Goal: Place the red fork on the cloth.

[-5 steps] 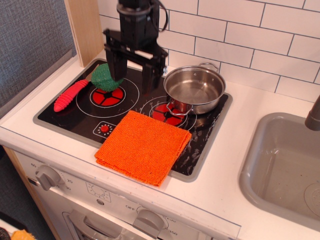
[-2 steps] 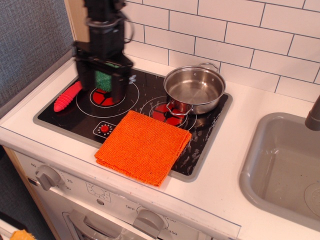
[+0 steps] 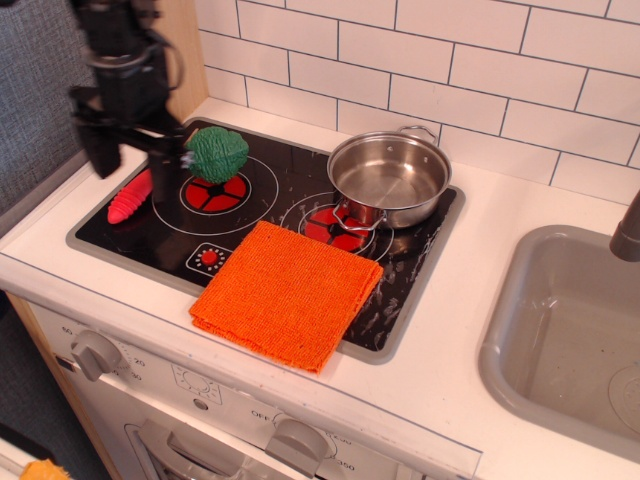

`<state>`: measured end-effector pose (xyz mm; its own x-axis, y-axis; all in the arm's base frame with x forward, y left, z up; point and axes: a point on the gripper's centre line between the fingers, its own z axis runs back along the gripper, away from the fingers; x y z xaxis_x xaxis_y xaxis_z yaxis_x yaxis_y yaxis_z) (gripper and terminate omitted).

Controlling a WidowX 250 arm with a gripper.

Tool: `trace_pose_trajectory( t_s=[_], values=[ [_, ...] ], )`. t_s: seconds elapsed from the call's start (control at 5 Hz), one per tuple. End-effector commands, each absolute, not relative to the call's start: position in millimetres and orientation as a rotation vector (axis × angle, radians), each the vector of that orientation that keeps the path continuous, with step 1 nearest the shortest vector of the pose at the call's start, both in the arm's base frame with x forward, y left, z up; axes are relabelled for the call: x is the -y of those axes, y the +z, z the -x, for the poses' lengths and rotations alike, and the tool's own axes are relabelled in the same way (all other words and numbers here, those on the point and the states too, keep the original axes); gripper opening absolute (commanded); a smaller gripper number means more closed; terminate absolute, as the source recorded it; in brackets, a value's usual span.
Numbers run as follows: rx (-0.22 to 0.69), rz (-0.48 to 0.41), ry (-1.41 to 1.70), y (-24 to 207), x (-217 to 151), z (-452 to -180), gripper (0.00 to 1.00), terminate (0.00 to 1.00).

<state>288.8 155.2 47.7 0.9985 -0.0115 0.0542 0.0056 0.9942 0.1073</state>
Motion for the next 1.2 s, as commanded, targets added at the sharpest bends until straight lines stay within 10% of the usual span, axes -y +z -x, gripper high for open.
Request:
trace_pose_trajectory(
  t_s=[0.0,0.4,0.6,1.0],
  values=[
    [0.146,-0.096,0.051,35,-173,-300,1.00,0.00],
    [0.117,-0.121,0.076,13,-177,-313,1.00,0.00],
    [0.103,-0.109,0.083,9,-178,-312,0.00,0.00],
    [0.105,-0.109,0.091,17,-182,-310,0.00,0.00]
  ],
)
